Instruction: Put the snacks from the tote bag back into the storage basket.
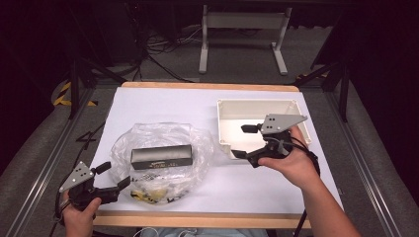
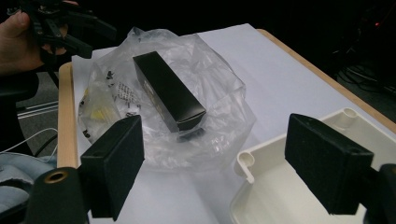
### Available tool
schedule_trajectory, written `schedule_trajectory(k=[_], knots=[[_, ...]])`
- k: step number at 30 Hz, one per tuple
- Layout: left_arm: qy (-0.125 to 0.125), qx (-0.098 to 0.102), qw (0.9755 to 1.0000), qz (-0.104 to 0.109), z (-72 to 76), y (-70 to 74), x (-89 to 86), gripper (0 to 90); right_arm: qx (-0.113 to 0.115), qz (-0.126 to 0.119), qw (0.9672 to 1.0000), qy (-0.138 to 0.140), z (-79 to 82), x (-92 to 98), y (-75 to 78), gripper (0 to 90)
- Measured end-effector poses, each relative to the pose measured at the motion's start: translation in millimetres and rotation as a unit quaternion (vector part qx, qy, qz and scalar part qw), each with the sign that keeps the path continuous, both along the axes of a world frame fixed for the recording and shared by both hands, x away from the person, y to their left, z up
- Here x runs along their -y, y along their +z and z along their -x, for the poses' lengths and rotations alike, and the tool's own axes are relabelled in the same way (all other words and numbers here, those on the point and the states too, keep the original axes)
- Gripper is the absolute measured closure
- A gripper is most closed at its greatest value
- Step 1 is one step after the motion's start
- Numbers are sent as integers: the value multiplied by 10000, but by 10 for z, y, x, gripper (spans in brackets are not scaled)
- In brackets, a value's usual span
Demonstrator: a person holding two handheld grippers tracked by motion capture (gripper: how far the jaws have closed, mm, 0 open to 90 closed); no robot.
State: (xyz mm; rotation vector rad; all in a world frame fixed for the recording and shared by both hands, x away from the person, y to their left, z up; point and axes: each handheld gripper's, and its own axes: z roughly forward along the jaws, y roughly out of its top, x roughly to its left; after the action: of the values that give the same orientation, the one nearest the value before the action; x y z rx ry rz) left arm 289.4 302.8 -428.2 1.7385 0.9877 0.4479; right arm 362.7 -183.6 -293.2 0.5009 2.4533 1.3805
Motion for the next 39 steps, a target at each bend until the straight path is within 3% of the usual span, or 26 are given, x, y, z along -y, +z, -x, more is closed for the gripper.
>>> schedule_trajectory(k=[10, 12, 15, 19, 20, 28, 33, 36, 39], knots=[[-3, -12, 10000, 11, -4, -1, -5, 93, -259, -44, 9996, 63, -190, -316, 9, 132], [-5, -10, 10000, 9, -4, -1, -4, 93, -260, -90, 9996, -11, -210, -407, -25, 92], [-7, -12, 10000, 11, -6, -2, -6, 93, -90, -38, 9999, -72, -239, -532, -57, 93], [-8, -7, 10000, 7, -9, -2, -6, 93, -176, -81, 9998, 64, -273, -638, -62, 124], [-11, -8, 10000, 8, -9, -3, -7, 93, -152, -16, 9997, 203, -299, -718, -62, 156], [-48, -8, 10000, 28, -5, 2, -9, 93, -52, 210, 9993, 301, -390, -969, -95, 200], [-84, -12, 10000, 27, -11, 1, -5, 93, -173, 353, 9988, 295, -450, -1095, -183, 223], [-82, -8, 10000, 35, -14, 1, -8, 93, -172, 435, 9980, 429, -524, -1231, -295, 242], [-82, -5, 10000, 38, -13, 2, -8, 93, -327, 543, 9967, 497, -554, -1328, -378, 241]])
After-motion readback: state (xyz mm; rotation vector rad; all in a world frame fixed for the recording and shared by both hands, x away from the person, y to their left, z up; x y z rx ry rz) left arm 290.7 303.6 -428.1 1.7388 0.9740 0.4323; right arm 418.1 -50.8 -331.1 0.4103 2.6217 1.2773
